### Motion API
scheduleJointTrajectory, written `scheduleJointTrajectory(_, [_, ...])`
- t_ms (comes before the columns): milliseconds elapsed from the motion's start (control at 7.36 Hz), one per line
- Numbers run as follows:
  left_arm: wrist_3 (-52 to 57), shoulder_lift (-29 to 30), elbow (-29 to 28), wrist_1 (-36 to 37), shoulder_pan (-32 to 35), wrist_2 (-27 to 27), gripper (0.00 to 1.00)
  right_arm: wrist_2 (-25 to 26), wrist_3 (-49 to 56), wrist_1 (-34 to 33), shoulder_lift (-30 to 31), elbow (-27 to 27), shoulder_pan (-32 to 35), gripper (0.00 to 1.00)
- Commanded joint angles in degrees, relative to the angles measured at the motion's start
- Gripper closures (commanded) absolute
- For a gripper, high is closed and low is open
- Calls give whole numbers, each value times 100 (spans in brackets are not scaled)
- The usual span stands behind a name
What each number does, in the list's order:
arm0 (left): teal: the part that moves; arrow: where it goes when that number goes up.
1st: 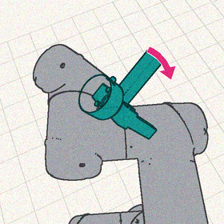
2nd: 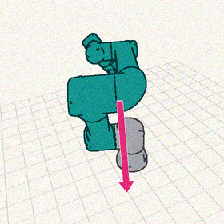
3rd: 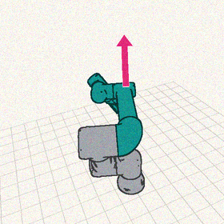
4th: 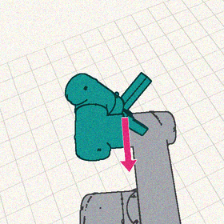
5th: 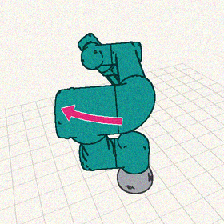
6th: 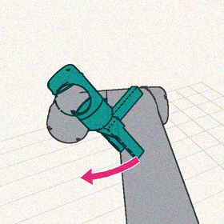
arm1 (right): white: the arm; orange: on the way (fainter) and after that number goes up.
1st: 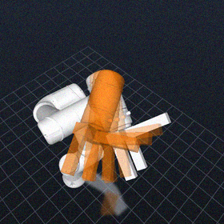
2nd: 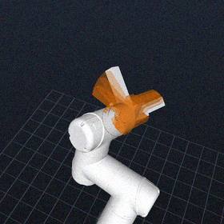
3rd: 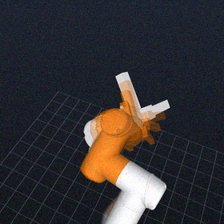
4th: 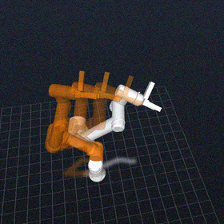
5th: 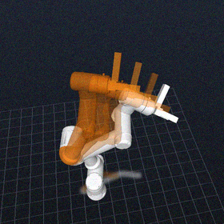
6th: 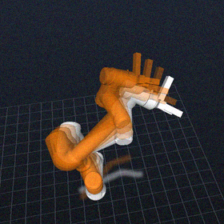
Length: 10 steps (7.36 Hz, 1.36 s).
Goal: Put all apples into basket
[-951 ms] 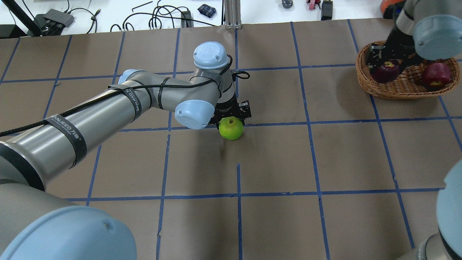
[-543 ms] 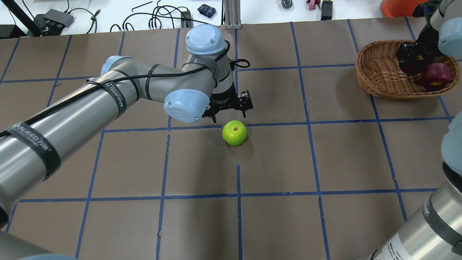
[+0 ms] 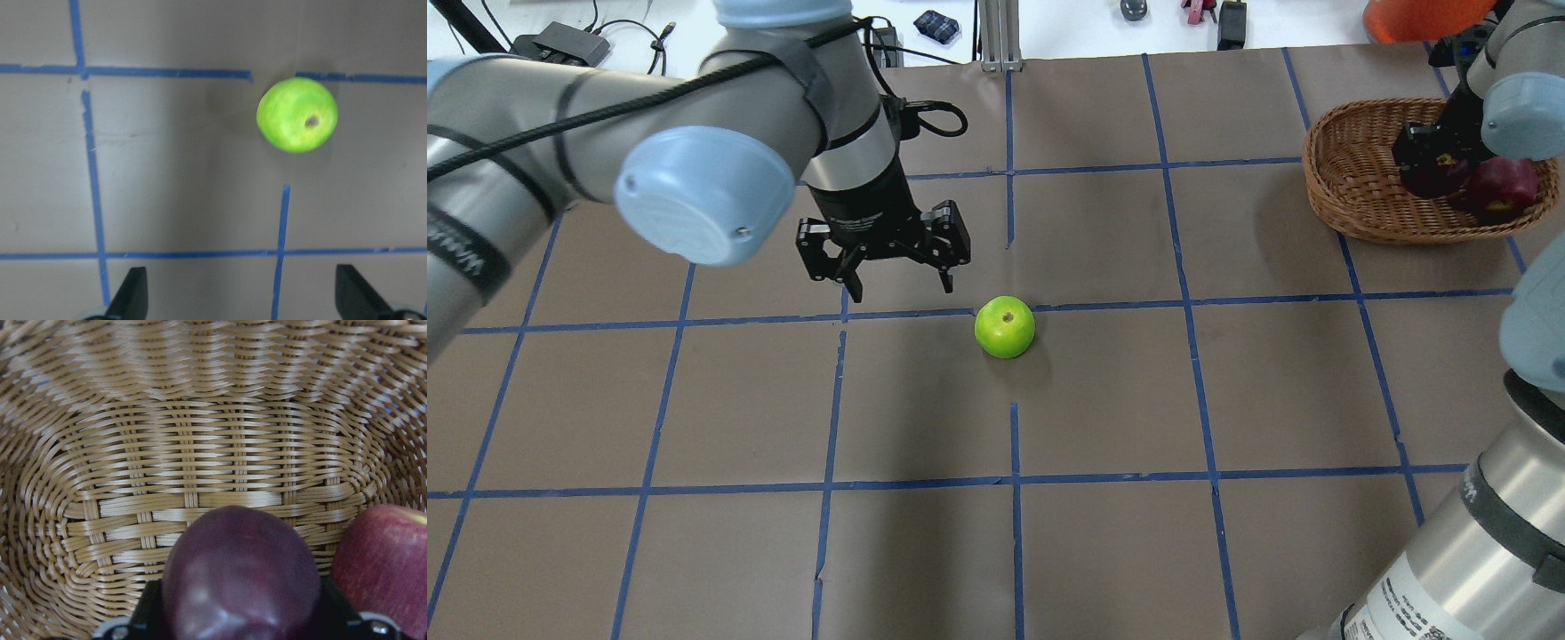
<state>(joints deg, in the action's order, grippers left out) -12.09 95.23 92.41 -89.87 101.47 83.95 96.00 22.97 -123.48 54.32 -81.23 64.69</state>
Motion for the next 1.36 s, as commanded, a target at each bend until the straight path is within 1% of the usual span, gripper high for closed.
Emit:
scheduleJointTrajectory(0, [1297,-671,58,-198,-913,-19,0,7,-29,-10,-44,-34,0,25])
scheduleJointTrajectory(136, [1540,-838,92,-189,-1075,-2,0,7,-29,-10,-62,-34,0,0])
scheduleJointTrajectory(272, [1525,-944,110,-154,-1111,-2,0,24,23,60,-44,-16,0,0])
scheduleJointTrajectory(408, [1491,-989,128,-145,-1094,337,0,-2,15,113,-18,1,0,0])
scheduleJointTrajectory(543, [1220,-972,154,142,-1085,1098,0,-2,15,287,26,80,-9,0])
scheduleJointTrajectory(679, [1131,-971,154,119,-1085,1079,0,-54,-37,759,392,81,35,0])
scheduleJointTrajectory(815, [1130,-945,145,-3,-1085,783,0,-185,-273,1486,848,37,148,0])
scheduleJointTrajectory(951, [1139,-936,93,-170,-1102,528,0,-665,-675,2067,1087,63,559,0])
scheduleJointTrajectory(1087, [1234,-954,110,-119,-1111,639,0,-792,-1245,2230,1385,-15,1137,0])
scheduleJointTrajectory(1223, [1244,-980,128,-119,-1103,648,0,-802,-1764,2231,1458,-42,1865,0])
